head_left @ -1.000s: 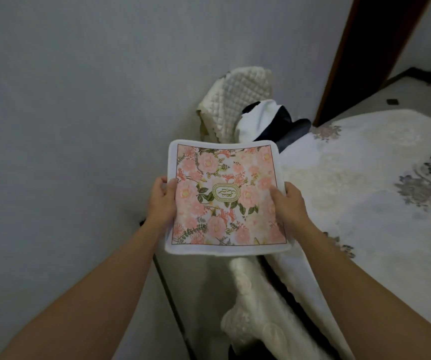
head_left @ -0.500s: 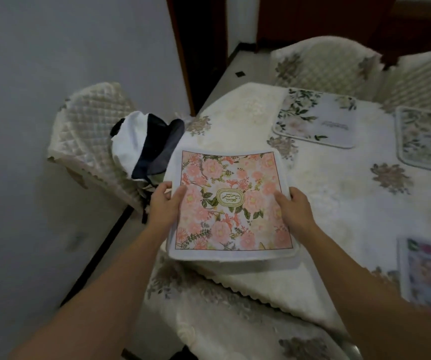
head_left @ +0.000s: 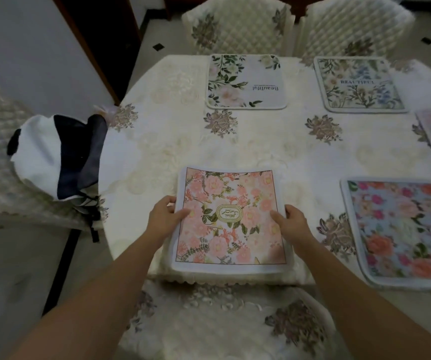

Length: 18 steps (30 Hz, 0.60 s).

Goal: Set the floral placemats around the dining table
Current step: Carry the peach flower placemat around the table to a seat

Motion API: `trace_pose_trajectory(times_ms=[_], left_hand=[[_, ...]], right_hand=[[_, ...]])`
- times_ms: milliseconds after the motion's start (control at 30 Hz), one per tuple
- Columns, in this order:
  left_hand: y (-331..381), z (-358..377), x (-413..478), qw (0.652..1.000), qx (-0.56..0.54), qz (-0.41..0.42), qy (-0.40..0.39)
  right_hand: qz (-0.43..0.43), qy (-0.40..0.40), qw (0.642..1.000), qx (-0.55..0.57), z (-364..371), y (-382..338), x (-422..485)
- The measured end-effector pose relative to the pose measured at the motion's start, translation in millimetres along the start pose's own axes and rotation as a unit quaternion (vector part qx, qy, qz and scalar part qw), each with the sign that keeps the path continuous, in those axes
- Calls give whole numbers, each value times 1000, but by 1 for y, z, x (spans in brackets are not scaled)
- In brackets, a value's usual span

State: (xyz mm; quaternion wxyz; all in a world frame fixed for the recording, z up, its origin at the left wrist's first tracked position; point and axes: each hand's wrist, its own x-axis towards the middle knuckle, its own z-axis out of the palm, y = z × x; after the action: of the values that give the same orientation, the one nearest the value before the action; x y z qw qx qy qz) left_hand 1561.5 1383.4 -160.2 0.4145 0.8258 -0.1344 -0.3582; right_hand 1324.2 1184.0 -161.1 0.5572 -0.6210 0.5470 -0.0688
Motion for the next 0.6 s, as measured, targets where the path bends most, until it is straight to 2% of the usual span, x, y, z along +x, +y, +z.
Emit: trace_pose_trajectory(times_ms=[233, 600], left_hand=[[-28, 3, 2, 999, 31, -29, 23], [-30, 9, 0, 987, 135, 29, 86]], right_hand=[[19, 14, 1000, -19, 9, 21, 2], [75, 59, 994, -59, 4, 22, 6]])
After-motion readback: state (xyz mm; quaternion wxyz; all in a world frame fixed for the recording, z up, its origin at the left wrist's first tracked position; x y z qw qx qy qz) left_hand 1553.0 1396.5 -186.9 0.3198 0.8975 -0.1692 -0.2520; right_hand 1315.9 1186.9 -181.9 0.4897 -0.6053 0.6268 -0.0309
